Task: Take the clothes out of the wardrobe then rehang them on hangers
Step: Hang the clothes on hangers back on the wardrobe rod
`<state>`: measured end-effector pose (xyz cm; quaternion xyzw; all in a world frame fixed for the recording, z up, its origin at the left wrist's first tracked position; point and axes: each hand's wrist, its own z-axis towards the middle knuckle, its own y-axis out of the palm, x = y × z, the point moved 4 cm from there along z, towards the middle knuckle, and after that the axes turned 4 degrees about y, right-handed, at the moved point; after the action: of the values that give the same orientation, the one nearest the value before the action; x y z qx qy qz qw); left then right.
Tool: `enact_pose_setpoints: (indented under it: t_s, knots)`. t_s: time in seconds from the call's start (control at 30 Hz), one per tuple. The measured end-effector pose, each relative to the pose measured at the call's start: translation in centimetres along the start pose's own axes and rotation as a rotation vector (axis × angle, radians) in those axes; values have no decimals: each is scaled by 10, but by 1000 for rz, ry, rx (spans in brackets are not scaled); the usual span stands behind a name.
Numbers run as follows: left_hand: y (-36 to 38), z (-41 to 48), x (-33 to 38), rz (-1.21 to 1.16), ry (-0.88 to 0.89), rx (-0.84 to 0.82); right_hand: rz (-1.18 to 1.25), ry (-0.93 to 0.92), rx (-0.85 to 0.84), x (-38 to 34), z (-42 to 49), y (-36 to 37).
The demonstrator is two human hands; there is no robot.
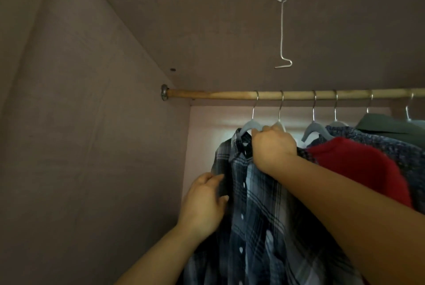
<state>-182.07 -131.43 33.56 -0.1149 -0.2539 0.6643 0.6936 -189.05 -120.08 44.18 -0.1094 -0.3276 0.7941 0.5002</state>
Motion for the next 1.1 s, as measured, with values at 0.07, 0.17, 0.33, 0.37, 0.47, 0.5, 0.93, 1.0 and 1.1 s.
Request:
enact_pose_setpoints:
  t_s: [0.07, 0.17, 0.33, 0.37, 0.47, 0.5, 0.93, 1.0, 1.1]
  knots:
    - [0, -11, 4, 12, 3, -33, -61, -109, 47, -4, -21, 6]
    - [3, -34, 10, 62, -16, -129, -19, -259, 35, -10, -66, 23]
    - [21, -96, 16, 66, -33, -309, 103, -356, -161, -12, -172, 69]
    - [27, -110, 18, 86, -35, -351, 104, -354, -175, -10, -192, 73]
    - [46, -155, 22, 154, -53, -485, 106, -358, -321, -8, -259, 88]
    - [53, -172, 24, 163, -68, -535, 100, -361, -338, -6, -281, 93]
    - [21, -383, 93, 51, -136, -832, 250, -89, -787, 10, -514, 58]
    - [-3, -426, 103, 69, -185, -869, 261, -105, -804, 2, -544, 40]
    - [-46, -496, 119, 121, -244, -917, 322, -164, -867, -16, -598, 11]
